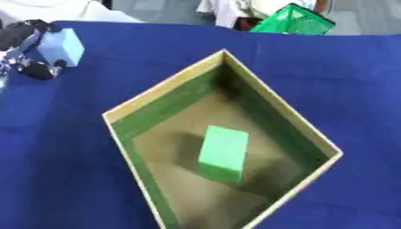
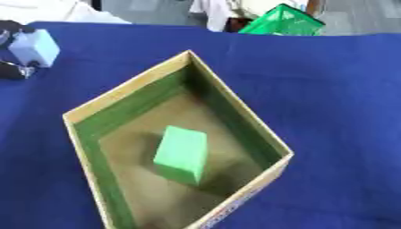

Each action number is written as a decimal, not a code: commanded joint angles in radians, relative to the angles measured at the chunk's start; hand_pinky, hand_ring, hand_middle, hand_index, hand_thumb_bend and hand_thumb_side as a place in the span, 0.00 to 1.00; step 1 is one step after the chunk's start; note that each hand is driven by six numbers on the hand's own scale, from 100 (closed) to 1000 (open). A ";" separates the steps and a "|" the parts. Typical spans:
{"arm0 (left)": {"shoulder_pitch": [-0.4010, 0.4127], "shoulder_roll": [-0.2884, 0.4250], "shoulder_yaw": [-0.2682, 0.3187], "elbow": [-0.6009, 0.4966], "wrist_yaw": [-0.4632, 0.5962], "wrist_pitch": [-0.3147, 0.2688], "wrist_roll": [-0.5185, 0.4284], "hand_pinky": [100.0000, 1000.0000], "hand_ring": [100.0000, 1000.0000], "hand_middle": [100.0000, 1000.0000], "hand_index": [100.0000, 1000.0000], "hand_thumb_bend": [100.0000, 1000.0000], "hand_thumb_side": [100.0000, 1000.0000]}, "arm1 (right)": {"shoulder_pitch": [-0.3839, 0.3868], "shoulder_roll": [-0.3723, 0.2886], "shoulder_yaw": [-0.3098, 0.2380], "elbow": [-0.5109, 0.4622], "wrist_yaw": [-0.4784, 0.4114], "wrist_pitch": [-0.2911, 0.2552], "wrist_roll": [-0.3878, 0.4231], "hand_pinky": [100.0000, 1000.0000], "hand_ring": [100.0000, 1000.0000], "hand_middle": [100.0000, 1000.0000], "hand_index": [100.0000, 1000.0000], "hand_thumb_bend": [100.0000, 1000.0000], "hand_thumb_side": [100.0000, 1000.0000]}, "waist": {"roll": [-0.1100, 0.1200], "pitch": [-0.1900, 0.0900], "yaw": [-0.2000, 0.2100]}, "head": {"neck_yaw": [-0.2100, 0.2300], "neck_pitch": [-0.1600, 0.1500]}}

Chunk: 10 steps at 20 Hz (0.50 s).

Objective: Pick up objects on the table and place them in the box.

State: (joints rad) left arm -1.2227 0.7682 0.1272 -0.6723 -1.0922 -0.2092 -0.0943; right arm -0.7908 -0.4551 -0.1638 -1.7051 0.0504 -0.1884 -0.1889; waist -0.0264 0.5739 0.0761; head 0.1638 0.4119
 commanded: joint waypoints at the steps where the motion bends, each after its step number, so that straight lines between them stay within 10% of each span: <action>1: -0.015 0.019 -0.006 -0.033 -0.009 -0.007 0.013 0.61 0.64 0.66 0.79 0.10 0.00 | -0.001 -0.021 -0.010 -0.010 -0.005 0.001 -0.001 0.82 0.84 0.54 0.83 0.07 1.00 | 0.010 -0.037 0.009 | -0.007 0.006; 10: -0.019 -0.015 -0.053 -0.109 0.025 -0.061 -0.049 0.61 0.64 0.66 0.79 0.09 0.00 | 0.031 0.003 -0.010 -0.035 0.001 0.008 -0.005 0.82 0.83 0.55 0.83 0.09 1.00 | 0.020 -0.086 0.034 | -0.070 0.091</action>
State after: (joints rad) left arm -1.2235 0.7301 0.0800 -0.7514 -1.0807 -0.2621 -0.1315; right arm -0.7515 -0.4421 -0.1666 -1.7146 0.0504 -0.1831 -0.1932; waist -0.0123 0.5223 0.1095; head 0.1064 0.4879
